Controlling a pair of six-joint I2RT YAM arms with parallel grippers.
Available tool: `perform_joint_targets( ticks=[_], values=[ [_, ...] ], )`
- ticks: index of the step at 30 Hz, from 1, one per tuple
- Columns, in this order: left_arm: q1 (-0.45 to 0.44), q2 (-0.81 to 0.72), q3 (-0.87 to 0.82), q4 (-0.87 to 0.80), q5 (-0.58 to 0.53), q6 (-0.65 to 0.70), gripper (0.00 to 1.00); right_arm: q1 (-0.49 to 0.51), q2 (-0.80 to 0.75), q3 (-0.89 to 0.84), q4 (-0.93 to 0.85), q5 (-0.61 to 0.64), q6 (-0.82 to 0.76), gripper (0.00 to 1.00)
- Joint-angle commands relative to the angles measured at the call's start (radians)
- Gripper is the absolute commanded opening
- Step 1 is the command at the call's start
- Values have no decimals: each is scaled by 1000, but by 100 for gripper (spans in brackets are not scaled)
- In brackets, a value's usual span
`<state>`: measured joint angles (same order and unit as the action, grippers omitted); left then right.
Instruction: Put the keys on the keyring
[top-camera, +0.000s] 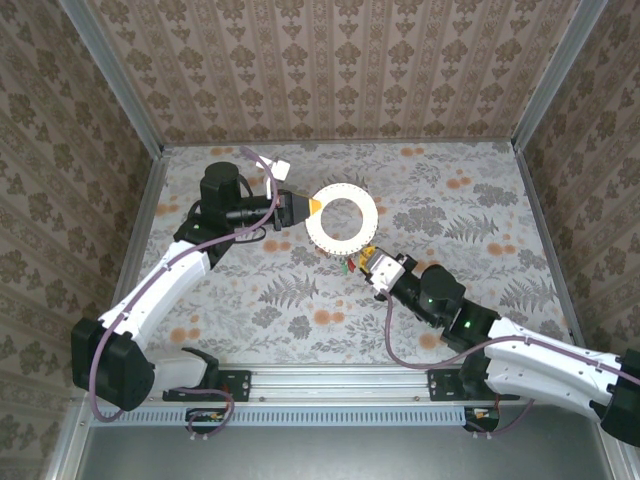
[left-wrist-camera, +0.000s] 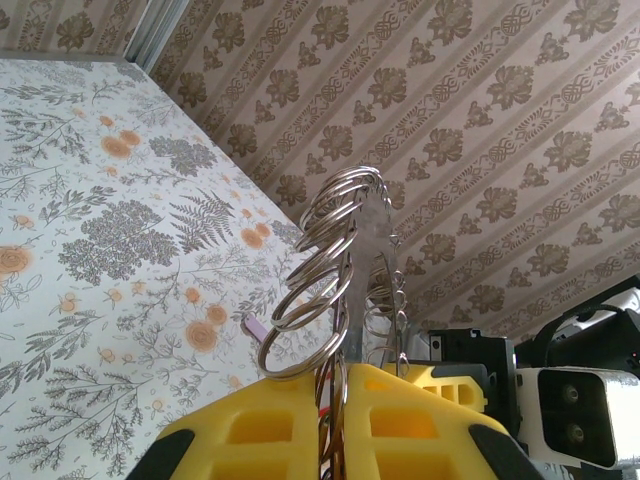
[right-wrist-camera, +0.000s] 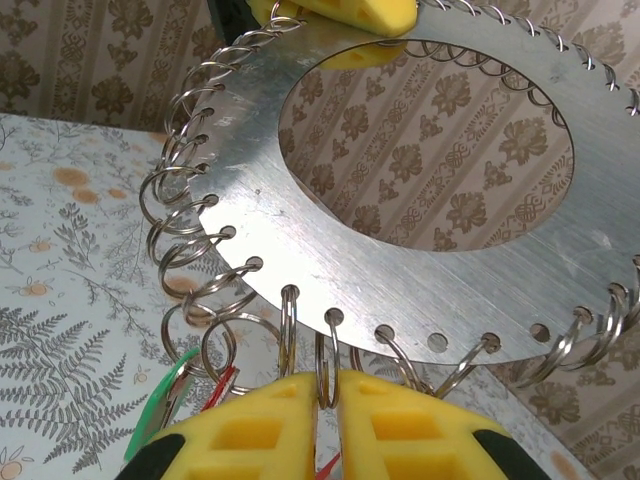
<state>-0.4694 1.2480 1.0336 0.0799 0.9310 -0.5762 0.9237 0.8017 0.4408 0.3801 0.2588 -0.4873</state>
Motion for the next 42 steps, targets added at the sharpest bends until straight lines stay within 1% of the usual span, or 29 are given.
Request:
perform_joint_targets(
  ticks=[1, 6, 10, 13, 18, 19, 20, 23, 26, 30, 33, 40, 42],
  values=[
    [6, -38, -4, 63, 11, -26, 0, -9, 12, 2, 67, 0, 19, 15],
    [7, -38, -12, 75, 8, -35, 0, -13, 26, 4, 71, 3, 25, 12],
    [6, -41, -18, 76, -7, -42, 0, -14, 22, -1, 69, 9, 30, 4],
    [7, -44, -32, 78, -48, -58, 0, -19, 19, -1, 57, 18, 47, 0],
    [6, -38, -81, 97, -127, -112, 0, -40, 13, 23, 8, 13, 124, 0],
    [21, -37, -94, 104, -142, -129, 0, -46, 11, 27, 2, 7, 140, 0],
    [35, -35, -110, 113, -159, -149, 0, -53, 10, 31, -3, -3, 154, 0],
    [35, -23, -160, 161, -196, -221, 0, -75, 10, 45, -24, -46, 199, 0],
    [36, -7, -201, 222, -200, -276, 0, -99, 8, 53, -29, -81, 254, 0],
    [34, 3, -219, 220, -207, -284, 2, -145, 9, 71, -53, -162, 327, 0],
    [32, 13, -238, 235, -213, -301, 4, -159, 24, 92, -72, -204, 361, 0],
    [20, 63, -275, 315, -211, -368, 4, -160, 69, 111, -41, -212, 391, 0],
    [-15, 73, -276, 325, -213, -373, 4, -159, 77, 116, -33, -199, 400, 0]
  ],
)
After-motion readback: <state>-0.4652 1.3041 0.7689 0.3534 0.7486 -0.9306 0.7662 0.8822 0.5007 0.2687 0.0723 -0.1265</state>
